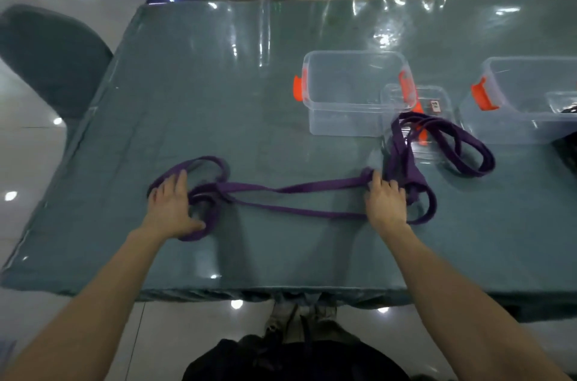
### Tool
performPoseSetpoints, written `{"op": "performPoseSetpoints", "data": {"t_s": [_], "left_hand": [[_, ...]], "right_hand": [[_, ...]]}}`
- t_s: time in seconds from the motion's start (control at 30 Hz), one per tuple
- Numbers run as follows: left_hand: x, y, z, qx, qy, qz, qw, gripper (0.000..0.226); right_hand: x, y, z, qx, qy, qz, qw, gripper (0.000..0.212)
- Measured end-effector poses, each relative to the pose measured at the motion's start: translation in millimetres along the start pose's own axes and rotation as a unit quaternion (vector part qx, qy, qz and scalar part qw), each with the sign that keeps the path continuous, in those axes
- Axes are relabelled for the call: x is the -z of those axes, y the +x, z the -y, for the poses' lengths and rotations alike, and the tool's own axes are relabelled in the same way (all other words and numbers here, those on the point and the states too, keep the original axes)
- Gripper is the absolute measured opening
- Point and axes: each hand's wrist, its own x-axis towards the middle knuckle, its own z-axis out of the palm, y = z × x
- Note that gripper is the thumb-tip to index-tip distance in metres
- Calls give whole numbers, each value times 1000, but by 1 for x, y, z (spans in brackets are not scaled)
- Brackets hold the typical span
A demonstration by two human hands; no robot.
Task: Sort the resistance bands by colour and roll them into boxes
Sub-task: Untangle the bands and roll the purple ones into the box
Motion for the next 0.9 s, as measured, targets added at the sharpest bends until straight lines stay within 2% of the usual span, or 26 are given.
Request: {"op": "performPoseSetpoints", "data": {"t_s": [0.07,0.13,0.2,0.27,0.37,0.5,0.6,0.67,0.7,0.8,0.9], "left_hand": [[-12,-6,-32,-89,9,-48,995,133],[-23,-11,-63,-162,19,-49,985,111],[-34,-14,-92,-197,20,-30,980,94],[-40,-13,-116,-209,-15,-33,977,86],[-31,-7,-136,-188,-133,-53,972,83],[7,8,-142,-133,-285,-110,943,88],[50,16,-152,-206,-344,-117,908,104],[84,16,-166,-267,-363,-99,887,102],[100,18,-172,-287,-384,-83,873,87],[154,19,-181,-321,-478,-26,817,23],[205,19,-178,-327,-541,-30,774,5]], "right_hand": [[3,6,0,19,-18,2,1000,41],[13,5,6,60,4,-1,998,27],[29,-3,19,121,105,18,987,22],[54,-12,34,197,222,60,953,17],[102,-16,51,276,307,59,909,7],[170,-7,57,276,384,34,880,10],[210,1,55,283,429,29,857,18],[233,5,55,283,468,31,837,25],[242,9,56,280,481,31,830,27],[272,21,56,254,508,-5,823,26],[298,39,48,224,558,-17,799,34]]}}
